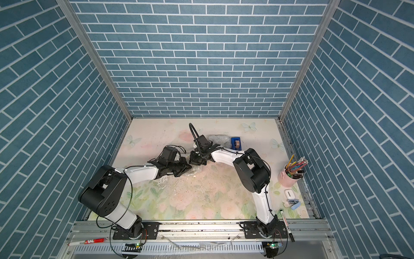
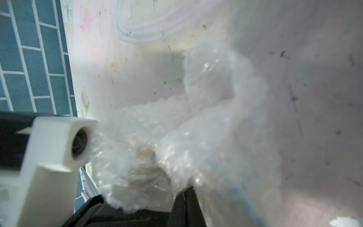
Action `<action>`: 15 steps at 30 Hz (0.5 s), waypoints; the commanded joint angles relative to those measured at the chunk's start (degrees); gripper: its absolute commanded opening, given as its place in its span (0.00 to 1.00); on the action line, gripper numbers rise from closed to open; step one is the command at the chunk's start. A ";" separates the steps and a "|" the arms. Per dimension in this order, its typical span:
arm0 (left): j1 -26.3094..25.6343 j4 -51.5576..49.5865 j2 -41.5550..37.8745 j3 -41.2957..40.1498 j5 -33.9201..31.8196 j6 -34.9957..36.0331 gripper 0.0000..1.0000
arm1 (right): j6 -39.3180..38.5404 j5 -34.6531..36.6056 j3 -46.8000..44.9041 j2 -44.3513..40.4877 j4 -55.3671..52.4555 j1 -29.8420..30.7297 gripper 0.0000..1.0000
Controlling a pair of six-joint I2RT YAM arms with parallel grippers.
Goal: Wrap bowls in bubble wrap
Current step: Stick the tape on the bubble wrap.
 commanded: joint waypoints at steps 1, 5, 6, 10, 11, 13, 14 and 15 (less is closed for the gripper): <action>-0.03 -3.59 -0.21 0.48 -1.33 1.57 0.00 | 0.27 1.07 -0.09 0.47 1.76 -2.26 0.05; -0.04 -3.33 0.06 0.20 -1.33 1.57 0.00 | -1.55 1.03 1.00 -0.08 0.50 -2.54 0.09; -0.07 -3.29 0.05 0.11 -1.33 1.57 0.00 | -1.88 1.26 1.73 -0.23 0.11 -2.54 0.11; -0.05 -3.56 -0.24 0.12 -1.44 1.74 0.00 | -3.70 1.43 6.96 1.42 -3.62 -3.07 0.13; -0.08 -3.81 -0.13 0.12 -1.45 1.83 0.00 | -3.91 1.10 8.09 2.07 -4.23 -3.21 0.13; -0.10 -4.25 0.08 0.36 -1.41 2.35 0.00 | -4.07 1.11 9.39 2.29 -5.26 -3.18 0.14; -0.14 -4.58 0.10 0.42 -1.30 2.66 0.00 | -4.11 1.23 9.58 2.01 -5.55 -3.25 0.16; -0.04 -4.63 0.09 0.46 -1.24 2.72 0.00 | -4.11 1.52 9.41 1.64 -5.89 -3.29 0.17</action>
